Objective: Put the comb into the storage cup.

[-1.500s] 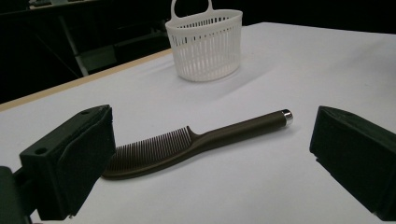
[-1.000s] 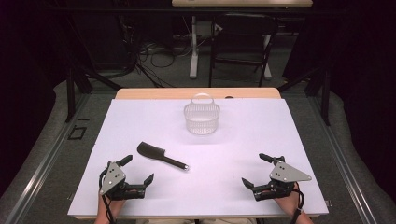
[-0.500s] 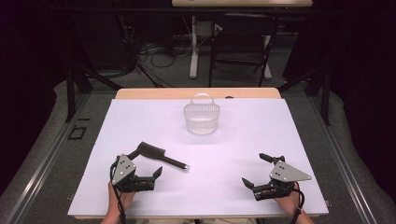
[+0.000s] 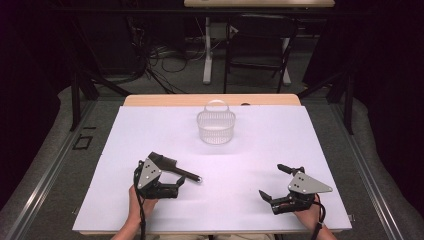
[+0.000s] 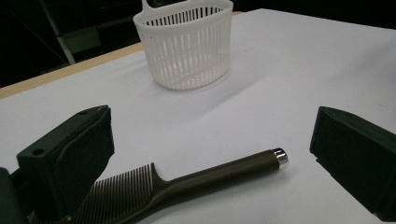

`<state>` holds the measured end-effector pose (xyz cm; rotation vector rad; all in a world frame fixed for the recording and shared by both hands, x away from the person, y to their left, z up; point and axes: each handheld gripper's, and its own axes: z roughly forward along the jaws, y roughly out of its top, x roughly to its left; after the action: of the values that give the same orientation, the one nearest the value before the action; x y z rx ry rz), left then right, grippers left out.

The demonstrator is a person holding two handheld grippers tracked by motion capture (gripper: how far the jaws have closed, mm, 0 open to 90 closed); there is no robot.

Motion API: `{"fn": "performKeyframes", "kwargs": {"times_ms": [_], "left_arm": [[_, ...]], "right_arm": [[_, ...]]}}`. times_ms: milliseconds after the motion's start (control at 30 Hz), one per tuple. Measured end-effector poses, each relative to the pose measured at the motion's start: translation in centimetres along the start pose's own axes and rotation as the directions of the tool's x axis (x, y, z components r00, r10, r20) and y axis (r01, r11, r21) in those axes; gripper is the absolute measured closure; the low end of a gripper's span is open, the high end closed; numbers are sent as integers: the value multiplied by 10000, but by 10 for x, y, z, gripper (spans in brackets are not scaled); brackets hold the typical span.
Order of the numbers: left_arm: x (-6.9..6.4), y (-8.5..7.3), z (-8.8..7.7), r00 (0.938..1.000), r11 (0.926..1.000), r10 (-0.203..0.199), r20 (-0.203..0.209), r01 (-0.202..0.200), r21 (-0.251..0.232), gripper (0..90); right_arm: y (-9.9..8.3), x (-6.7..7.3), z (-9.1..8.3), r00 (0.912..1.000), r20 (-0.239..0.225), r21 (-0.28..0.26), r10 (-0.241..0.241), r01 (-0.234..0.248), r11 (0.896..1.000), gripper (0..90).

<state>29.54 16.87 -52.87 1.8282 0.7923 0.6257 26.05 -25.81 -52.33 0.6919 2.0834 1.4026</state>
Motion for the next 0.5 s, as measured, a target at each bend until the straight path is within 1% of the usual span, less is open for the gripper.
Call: {"fn": "performKeyframes", "kwargs": {"times_ms": [67, 100, 167, 267, 333, 367, 500], "left_arm": [[-2, 2, 7, 10000, 9999, 2, 74, -4, 151, 0], [-2, 2, 7, 10000, 9999, 2, 74, -4, 151, 0], [-3, 4, 12, 9999, 9995, 71, 83, -74, 319, 0], [-6, 5, 18, 9999, 9989, 15, 112, -20, 470, 0], [-7, 6, 21, 10000, 9980, 51, 74, -55, 625, 0], [-7, 7, 23, 9999, 9977, 28, 113, -36, 675, 0], [-8, 9, 30, 9998, 9961, -124, 180, 107, 876, 0]], "right_arm": [[0, 0, 0, 9999, -53, 4, 91, -91, 10000, 0], [0, 0, 0, 10000, -38, -7, 37, -37, 10000, 0], [0, 1, 0, 10000, -38, -16, 7, -7, 10000, 0], [1, 1, 0, 10000, -54, -35, -31, 31, 10000, 0], [1, 1, 0, 10000, -57, -39, -14, 14, 10000, 0], [0, 1, 0, 10000, -88, 46, -15, 15, 10000, 0], [0, 1, 2, 10000, -99, 62, -16, 17, 10000, 0]]}}
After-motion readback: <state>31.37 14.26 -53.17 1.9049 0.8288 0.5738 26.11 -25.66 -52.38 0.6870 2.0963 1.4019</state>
